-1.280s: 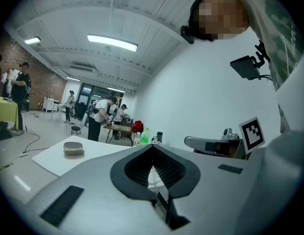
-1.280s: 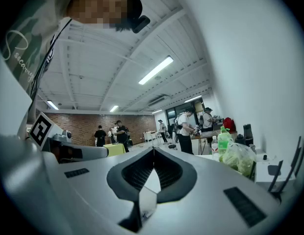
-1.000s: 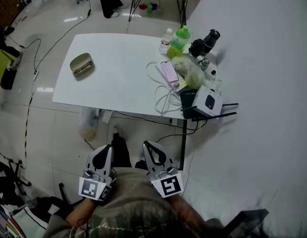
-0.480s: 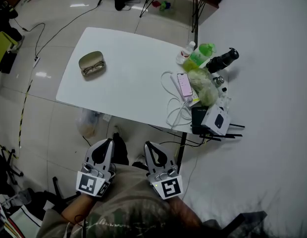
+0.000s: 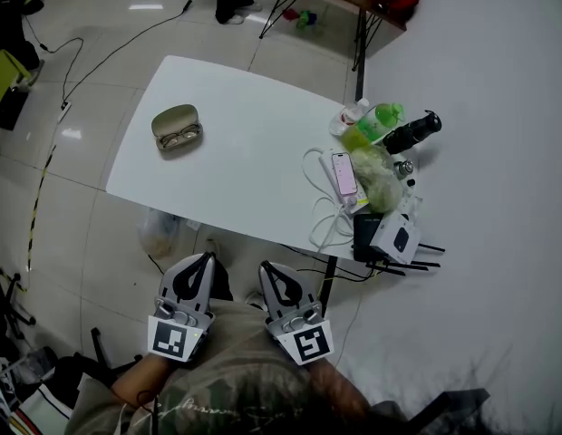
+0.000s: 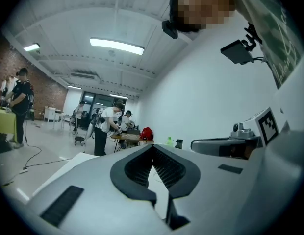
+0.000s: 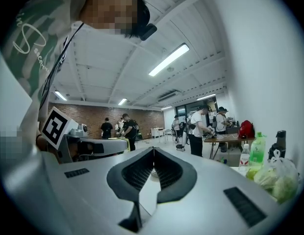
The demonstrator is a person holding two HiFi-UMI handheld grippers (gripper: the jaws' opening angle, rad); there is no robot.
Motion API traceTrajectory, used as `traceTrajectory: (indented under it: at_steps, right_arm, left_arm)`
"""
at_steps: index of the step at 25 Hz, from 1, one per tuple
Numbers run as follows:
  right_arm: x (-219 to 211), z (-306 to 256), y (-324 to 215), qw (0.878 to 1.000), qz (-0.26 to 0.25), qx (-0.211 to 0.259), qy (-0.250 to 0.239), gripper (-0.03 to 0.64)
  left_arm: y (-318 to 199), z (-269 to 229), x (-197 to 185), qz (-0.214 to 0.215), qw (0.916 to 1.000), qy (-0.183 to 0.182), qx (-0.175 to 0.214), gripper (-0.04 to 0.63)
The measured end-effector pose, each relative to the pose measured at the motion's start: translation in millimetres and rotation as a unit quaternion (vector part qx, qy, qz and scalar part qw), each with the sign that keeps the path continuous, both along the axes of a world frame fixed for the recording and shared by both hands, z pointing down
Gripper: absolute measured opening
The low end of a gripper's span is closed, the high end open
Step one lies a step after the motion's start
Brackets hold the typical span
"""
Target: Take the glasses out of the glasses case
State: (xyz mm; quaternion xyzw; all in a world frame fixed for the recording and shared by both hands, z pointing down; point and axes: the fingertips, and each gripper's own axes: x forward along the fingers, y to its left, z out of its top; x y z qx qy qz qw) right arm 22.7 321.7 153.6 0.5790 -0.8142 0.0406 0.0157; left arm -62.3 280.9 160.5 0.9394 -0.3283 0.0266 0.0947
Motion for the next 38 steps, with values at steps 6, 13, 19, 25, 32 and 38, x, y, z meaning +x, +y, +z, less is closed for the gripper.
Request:
traceTrajectory:
  at_steps: [6,13,19,25,32,38]
  right_arm:
    - [-15.3,-2.6,-28.4,1.0,-0.002,-0.006,0.001,0.012]
    - [-39.7,6.4,-67.1,1.0,-0.006,-0.019,-0.005,0.012]
    - [-56.0,11.5,-86.3,1.0,-0.014,-0.028,0.003,0.012]
    - [-56.6,9.2,-104.4,0.999,-0.021,-0.022,-0.019,0.012]
    - [-42.3,16.6,-125.6,0.998,-0.044,-0.036,-0.017,0.012]
    - [-20.4,16.4,-141.4,0.996,-0.083,-0.041,-0.012,0.012]
  left_arm:
    - [-25.1,4.3,-10.2,0.015,0.9997,0.014,-0.016,0.008]
    - [-70.5,7.5,-30.4,0.007,0.9993,0.03,-0.021,0.008]
    - [-79.5,25.2,-39.7,0.025,0.9996,-0.004,-0.012,0.008]
    - [-97.4,28.0,-39.2,0.019,0.9995,0.002,-0.027,0.008]
    - [-116.2,30.7,-22.7,-0.015,0.9988,-0.004,-0.046,0.008]
    - [-131.1,31.2,3.3,-0.051,0.9973,-0.013,-0.05,0.008]
